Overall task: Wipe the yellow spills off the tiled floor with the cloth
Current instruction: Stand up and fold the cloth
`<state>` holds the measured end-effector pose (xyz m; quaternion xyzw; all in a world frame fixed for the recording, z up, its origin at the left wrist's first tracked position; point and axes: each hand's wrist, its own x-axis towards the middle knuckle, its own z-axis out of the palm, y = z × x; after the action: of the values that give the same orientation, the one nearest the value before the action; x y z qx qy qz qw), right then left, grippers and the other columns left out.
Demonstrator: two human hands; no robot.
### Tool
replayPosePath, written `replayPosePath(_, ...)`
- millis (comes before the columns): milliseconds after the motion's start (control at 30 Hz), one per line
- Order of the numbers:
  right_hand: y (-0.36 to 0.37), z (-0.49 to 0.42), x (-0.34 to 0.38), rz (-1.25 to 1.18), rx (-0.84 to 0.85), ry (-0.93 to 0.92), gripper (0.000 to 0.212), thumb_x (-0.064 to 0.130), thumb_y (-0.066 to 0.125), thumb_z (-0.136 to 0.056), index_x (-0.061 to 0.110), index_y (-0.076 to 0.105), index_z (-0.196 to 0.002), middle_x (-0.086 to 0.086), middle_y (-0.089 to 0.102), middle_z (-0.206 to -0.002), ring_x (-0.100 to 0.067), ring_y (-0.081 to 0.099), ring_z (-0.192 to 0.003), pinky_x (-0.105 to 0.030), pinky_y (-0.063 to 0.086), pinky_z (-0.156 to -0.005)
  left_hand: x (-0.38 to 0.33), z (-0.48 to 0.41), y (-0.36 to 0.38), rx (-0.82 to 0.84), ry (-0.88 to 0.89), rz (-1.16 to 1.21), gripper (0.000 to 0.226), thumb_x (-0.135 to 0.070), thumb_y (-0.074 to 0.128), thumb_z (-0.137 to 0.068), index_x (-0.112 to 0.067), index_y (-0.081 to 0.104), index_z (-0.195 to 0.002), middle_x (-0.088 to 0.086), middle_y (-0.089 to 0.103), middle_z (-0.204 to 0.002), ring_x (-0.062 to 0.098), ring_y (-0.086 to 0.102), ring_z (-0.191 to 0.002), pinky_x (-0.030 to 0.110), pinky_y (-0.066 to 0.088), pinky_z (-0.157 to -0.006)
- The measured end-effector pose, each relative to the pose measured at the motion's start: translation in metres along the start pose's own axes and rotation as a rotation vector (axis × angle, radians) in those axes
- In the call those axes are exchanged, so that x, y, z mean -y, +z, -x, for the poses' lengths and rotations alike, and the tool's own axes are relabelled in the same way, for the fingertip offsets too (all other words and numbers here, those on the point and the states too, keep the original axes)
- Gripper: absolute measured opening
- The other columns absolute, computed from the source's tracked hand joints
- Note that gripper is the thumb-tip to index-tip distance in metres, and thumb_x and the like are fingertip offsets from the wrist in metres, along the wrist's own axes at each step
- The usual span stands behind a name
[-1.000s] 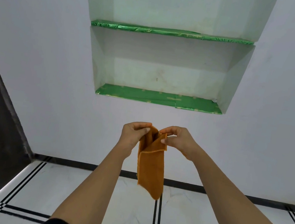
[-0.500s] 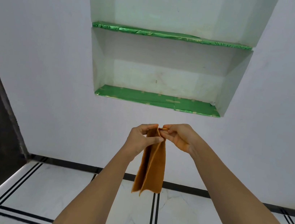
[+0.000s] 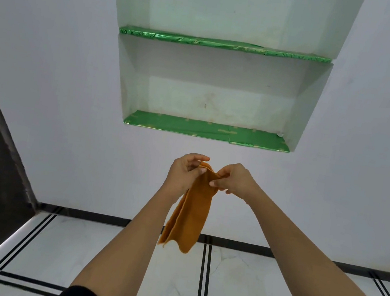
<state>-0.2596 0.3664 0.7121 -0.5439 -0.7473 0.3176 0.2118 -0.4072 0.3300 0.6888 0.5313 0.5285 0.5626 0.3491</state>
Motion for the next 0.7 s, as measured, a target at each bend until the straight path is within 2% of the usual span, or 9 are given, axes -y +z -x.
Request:
replayPosePath(67,0.0,-0.001,-0.002,0.126,0.003,-0.044,0.026,0.022,0.073,-0.078,0.003,0.067,-0.095,-0.006,0.061,-0.087,-0.018,0.055,-0.081,-0.022,0.043,-0.061,-0.002,-0.002,-0.001,-0.016,0.001,-0.01,0.027,-0.004,0.06,-0.087,-0.027,0.061,-0.102,0.009,0.065,-0.103,0.02,0.06,-0.099,0.028,0.05,-0.086)
replayPosePath(100,0.0,-0.001,-0.005,0.153,0.02,-0.054,0.028,0.025,0.073,-0.078,0.003,0.067,-0.096,-0.007,0.061,-0.092,-0.019,0.054,-0.085,-0.023,0.042,-0.065,-0.003,-0.003,-0.002,-0.026,-0.001,-0.022,0.027,-0.005,0.059,-0.087,-0.027,0.06,-0.103,0.009,0.064,-0.104,0.02,0.059,-0.099,0.028,0.051,-0.086)
replayPosePath(200,-0.001,-0.002,-0.016,0.246,0.126,-0.053,0.039,0.036,0.069,-0.08,0.008,0.067,-0.107,-0.008,0.062,-0.113,-0.024,0.054,-0.105,-0.035,0.045,-0.087,-0.008,-0.004,-0.009,-0.05,0.009,0.017,0.026,-0.003,0.058,-0.088,-0.023,0.06,-0.105,0.006,0.062,-0.103,0.016,0.058,-0.097,0.023,0.051,-0.081)
replayPosePath(267,-0.004,-0.003,-0.023,0.23,0.136,-0.025,0.041,0.04,0.066,-0.081,0.009,0.066,-0.108,-0.008,0.062,-0.116,-0.026,0.054,-0.109,-0.04,0.045,-0.094,-0.012,-0.005,-0.016,-0.071,0.018,0.048,0.025,-0.001,0.056,-0.088,-0.019,0.059,-0.105,0.002,0.06,-0.095,0.011,0.057,-0.088,0.016,0.049,-0.072)
replayPosePath(333,-0.008,-0.003,-0.025,0.149,0.075,-0.014,0.034,0.035,0.067,-0.082,0.008,0.068,-0.101,-0.007,0.063,-0.109,-0.025,0.055,-0.106,-0.039,0.046,-0.091,-0.013,-0.008,-0.023,-0.107,0.016,0.043,0.022,-0.001,0.056,-0.089,-0.018,0.058,-0.104,0.0,0.058,-0.093,0.01,0.056,-0.086,0.017,0.049,-0.072)
replayPosePath(467,-0.021,-0.003,-0.014,0.055,-0.051,-0.089,0.011,0.019,0.067,-0.084,0.01,0.063,-0.089,-0.005,0.061,-0.093,-0.021,0.056,-0.092,-0.031,0.045,-0.078,-0.009,-0.012,-0.032,-0.203,-0.024,0.05,0.021,-0.001,0.055,-0.09,-0.017,0.056,-0.103,-0.004,0.058,-0.094,0.014,0.056,-0.09,0.033,0.05,-0.083)
replayPosePath(600,-0.036,-0.005,-0.002,0.227,-0.044,-0.171,0.018,0.017,0.066,-0.085,0.01,0.068,-0.101,-0.002,0.063,-0.093,-0.015,0.056,-0.088,-0.025,0.043,-0.075,-0.005,-0.015,-0.037,-0.235,-0.061,0.015,0.02,-0.003,0.054,-0.091,-0.018,0.056,-0.103,-0.002,0.057,-0.099,0.021,0.055,-0.097,0.037,0.05,-0.085)
replayPosePath(700,-0.042,-0.004,0.004,0.14,-0.086,-0.176,0.012,0.018,0.069,-0.083,0.011,0.07,-0.092,0.001,0.063,-0.086,-0.014,0.057,-0.086,-0.025,0.044,-0.075,-0.009,-0.019,-0.038,-0.201,-0.063,0.013,0.019,-0.004,0.053,-0.091,-0.018,0.056,-0.104,0.0,0.056,-0.101,0.022,0.055,-0.099,0.038,0.051,-0.086)
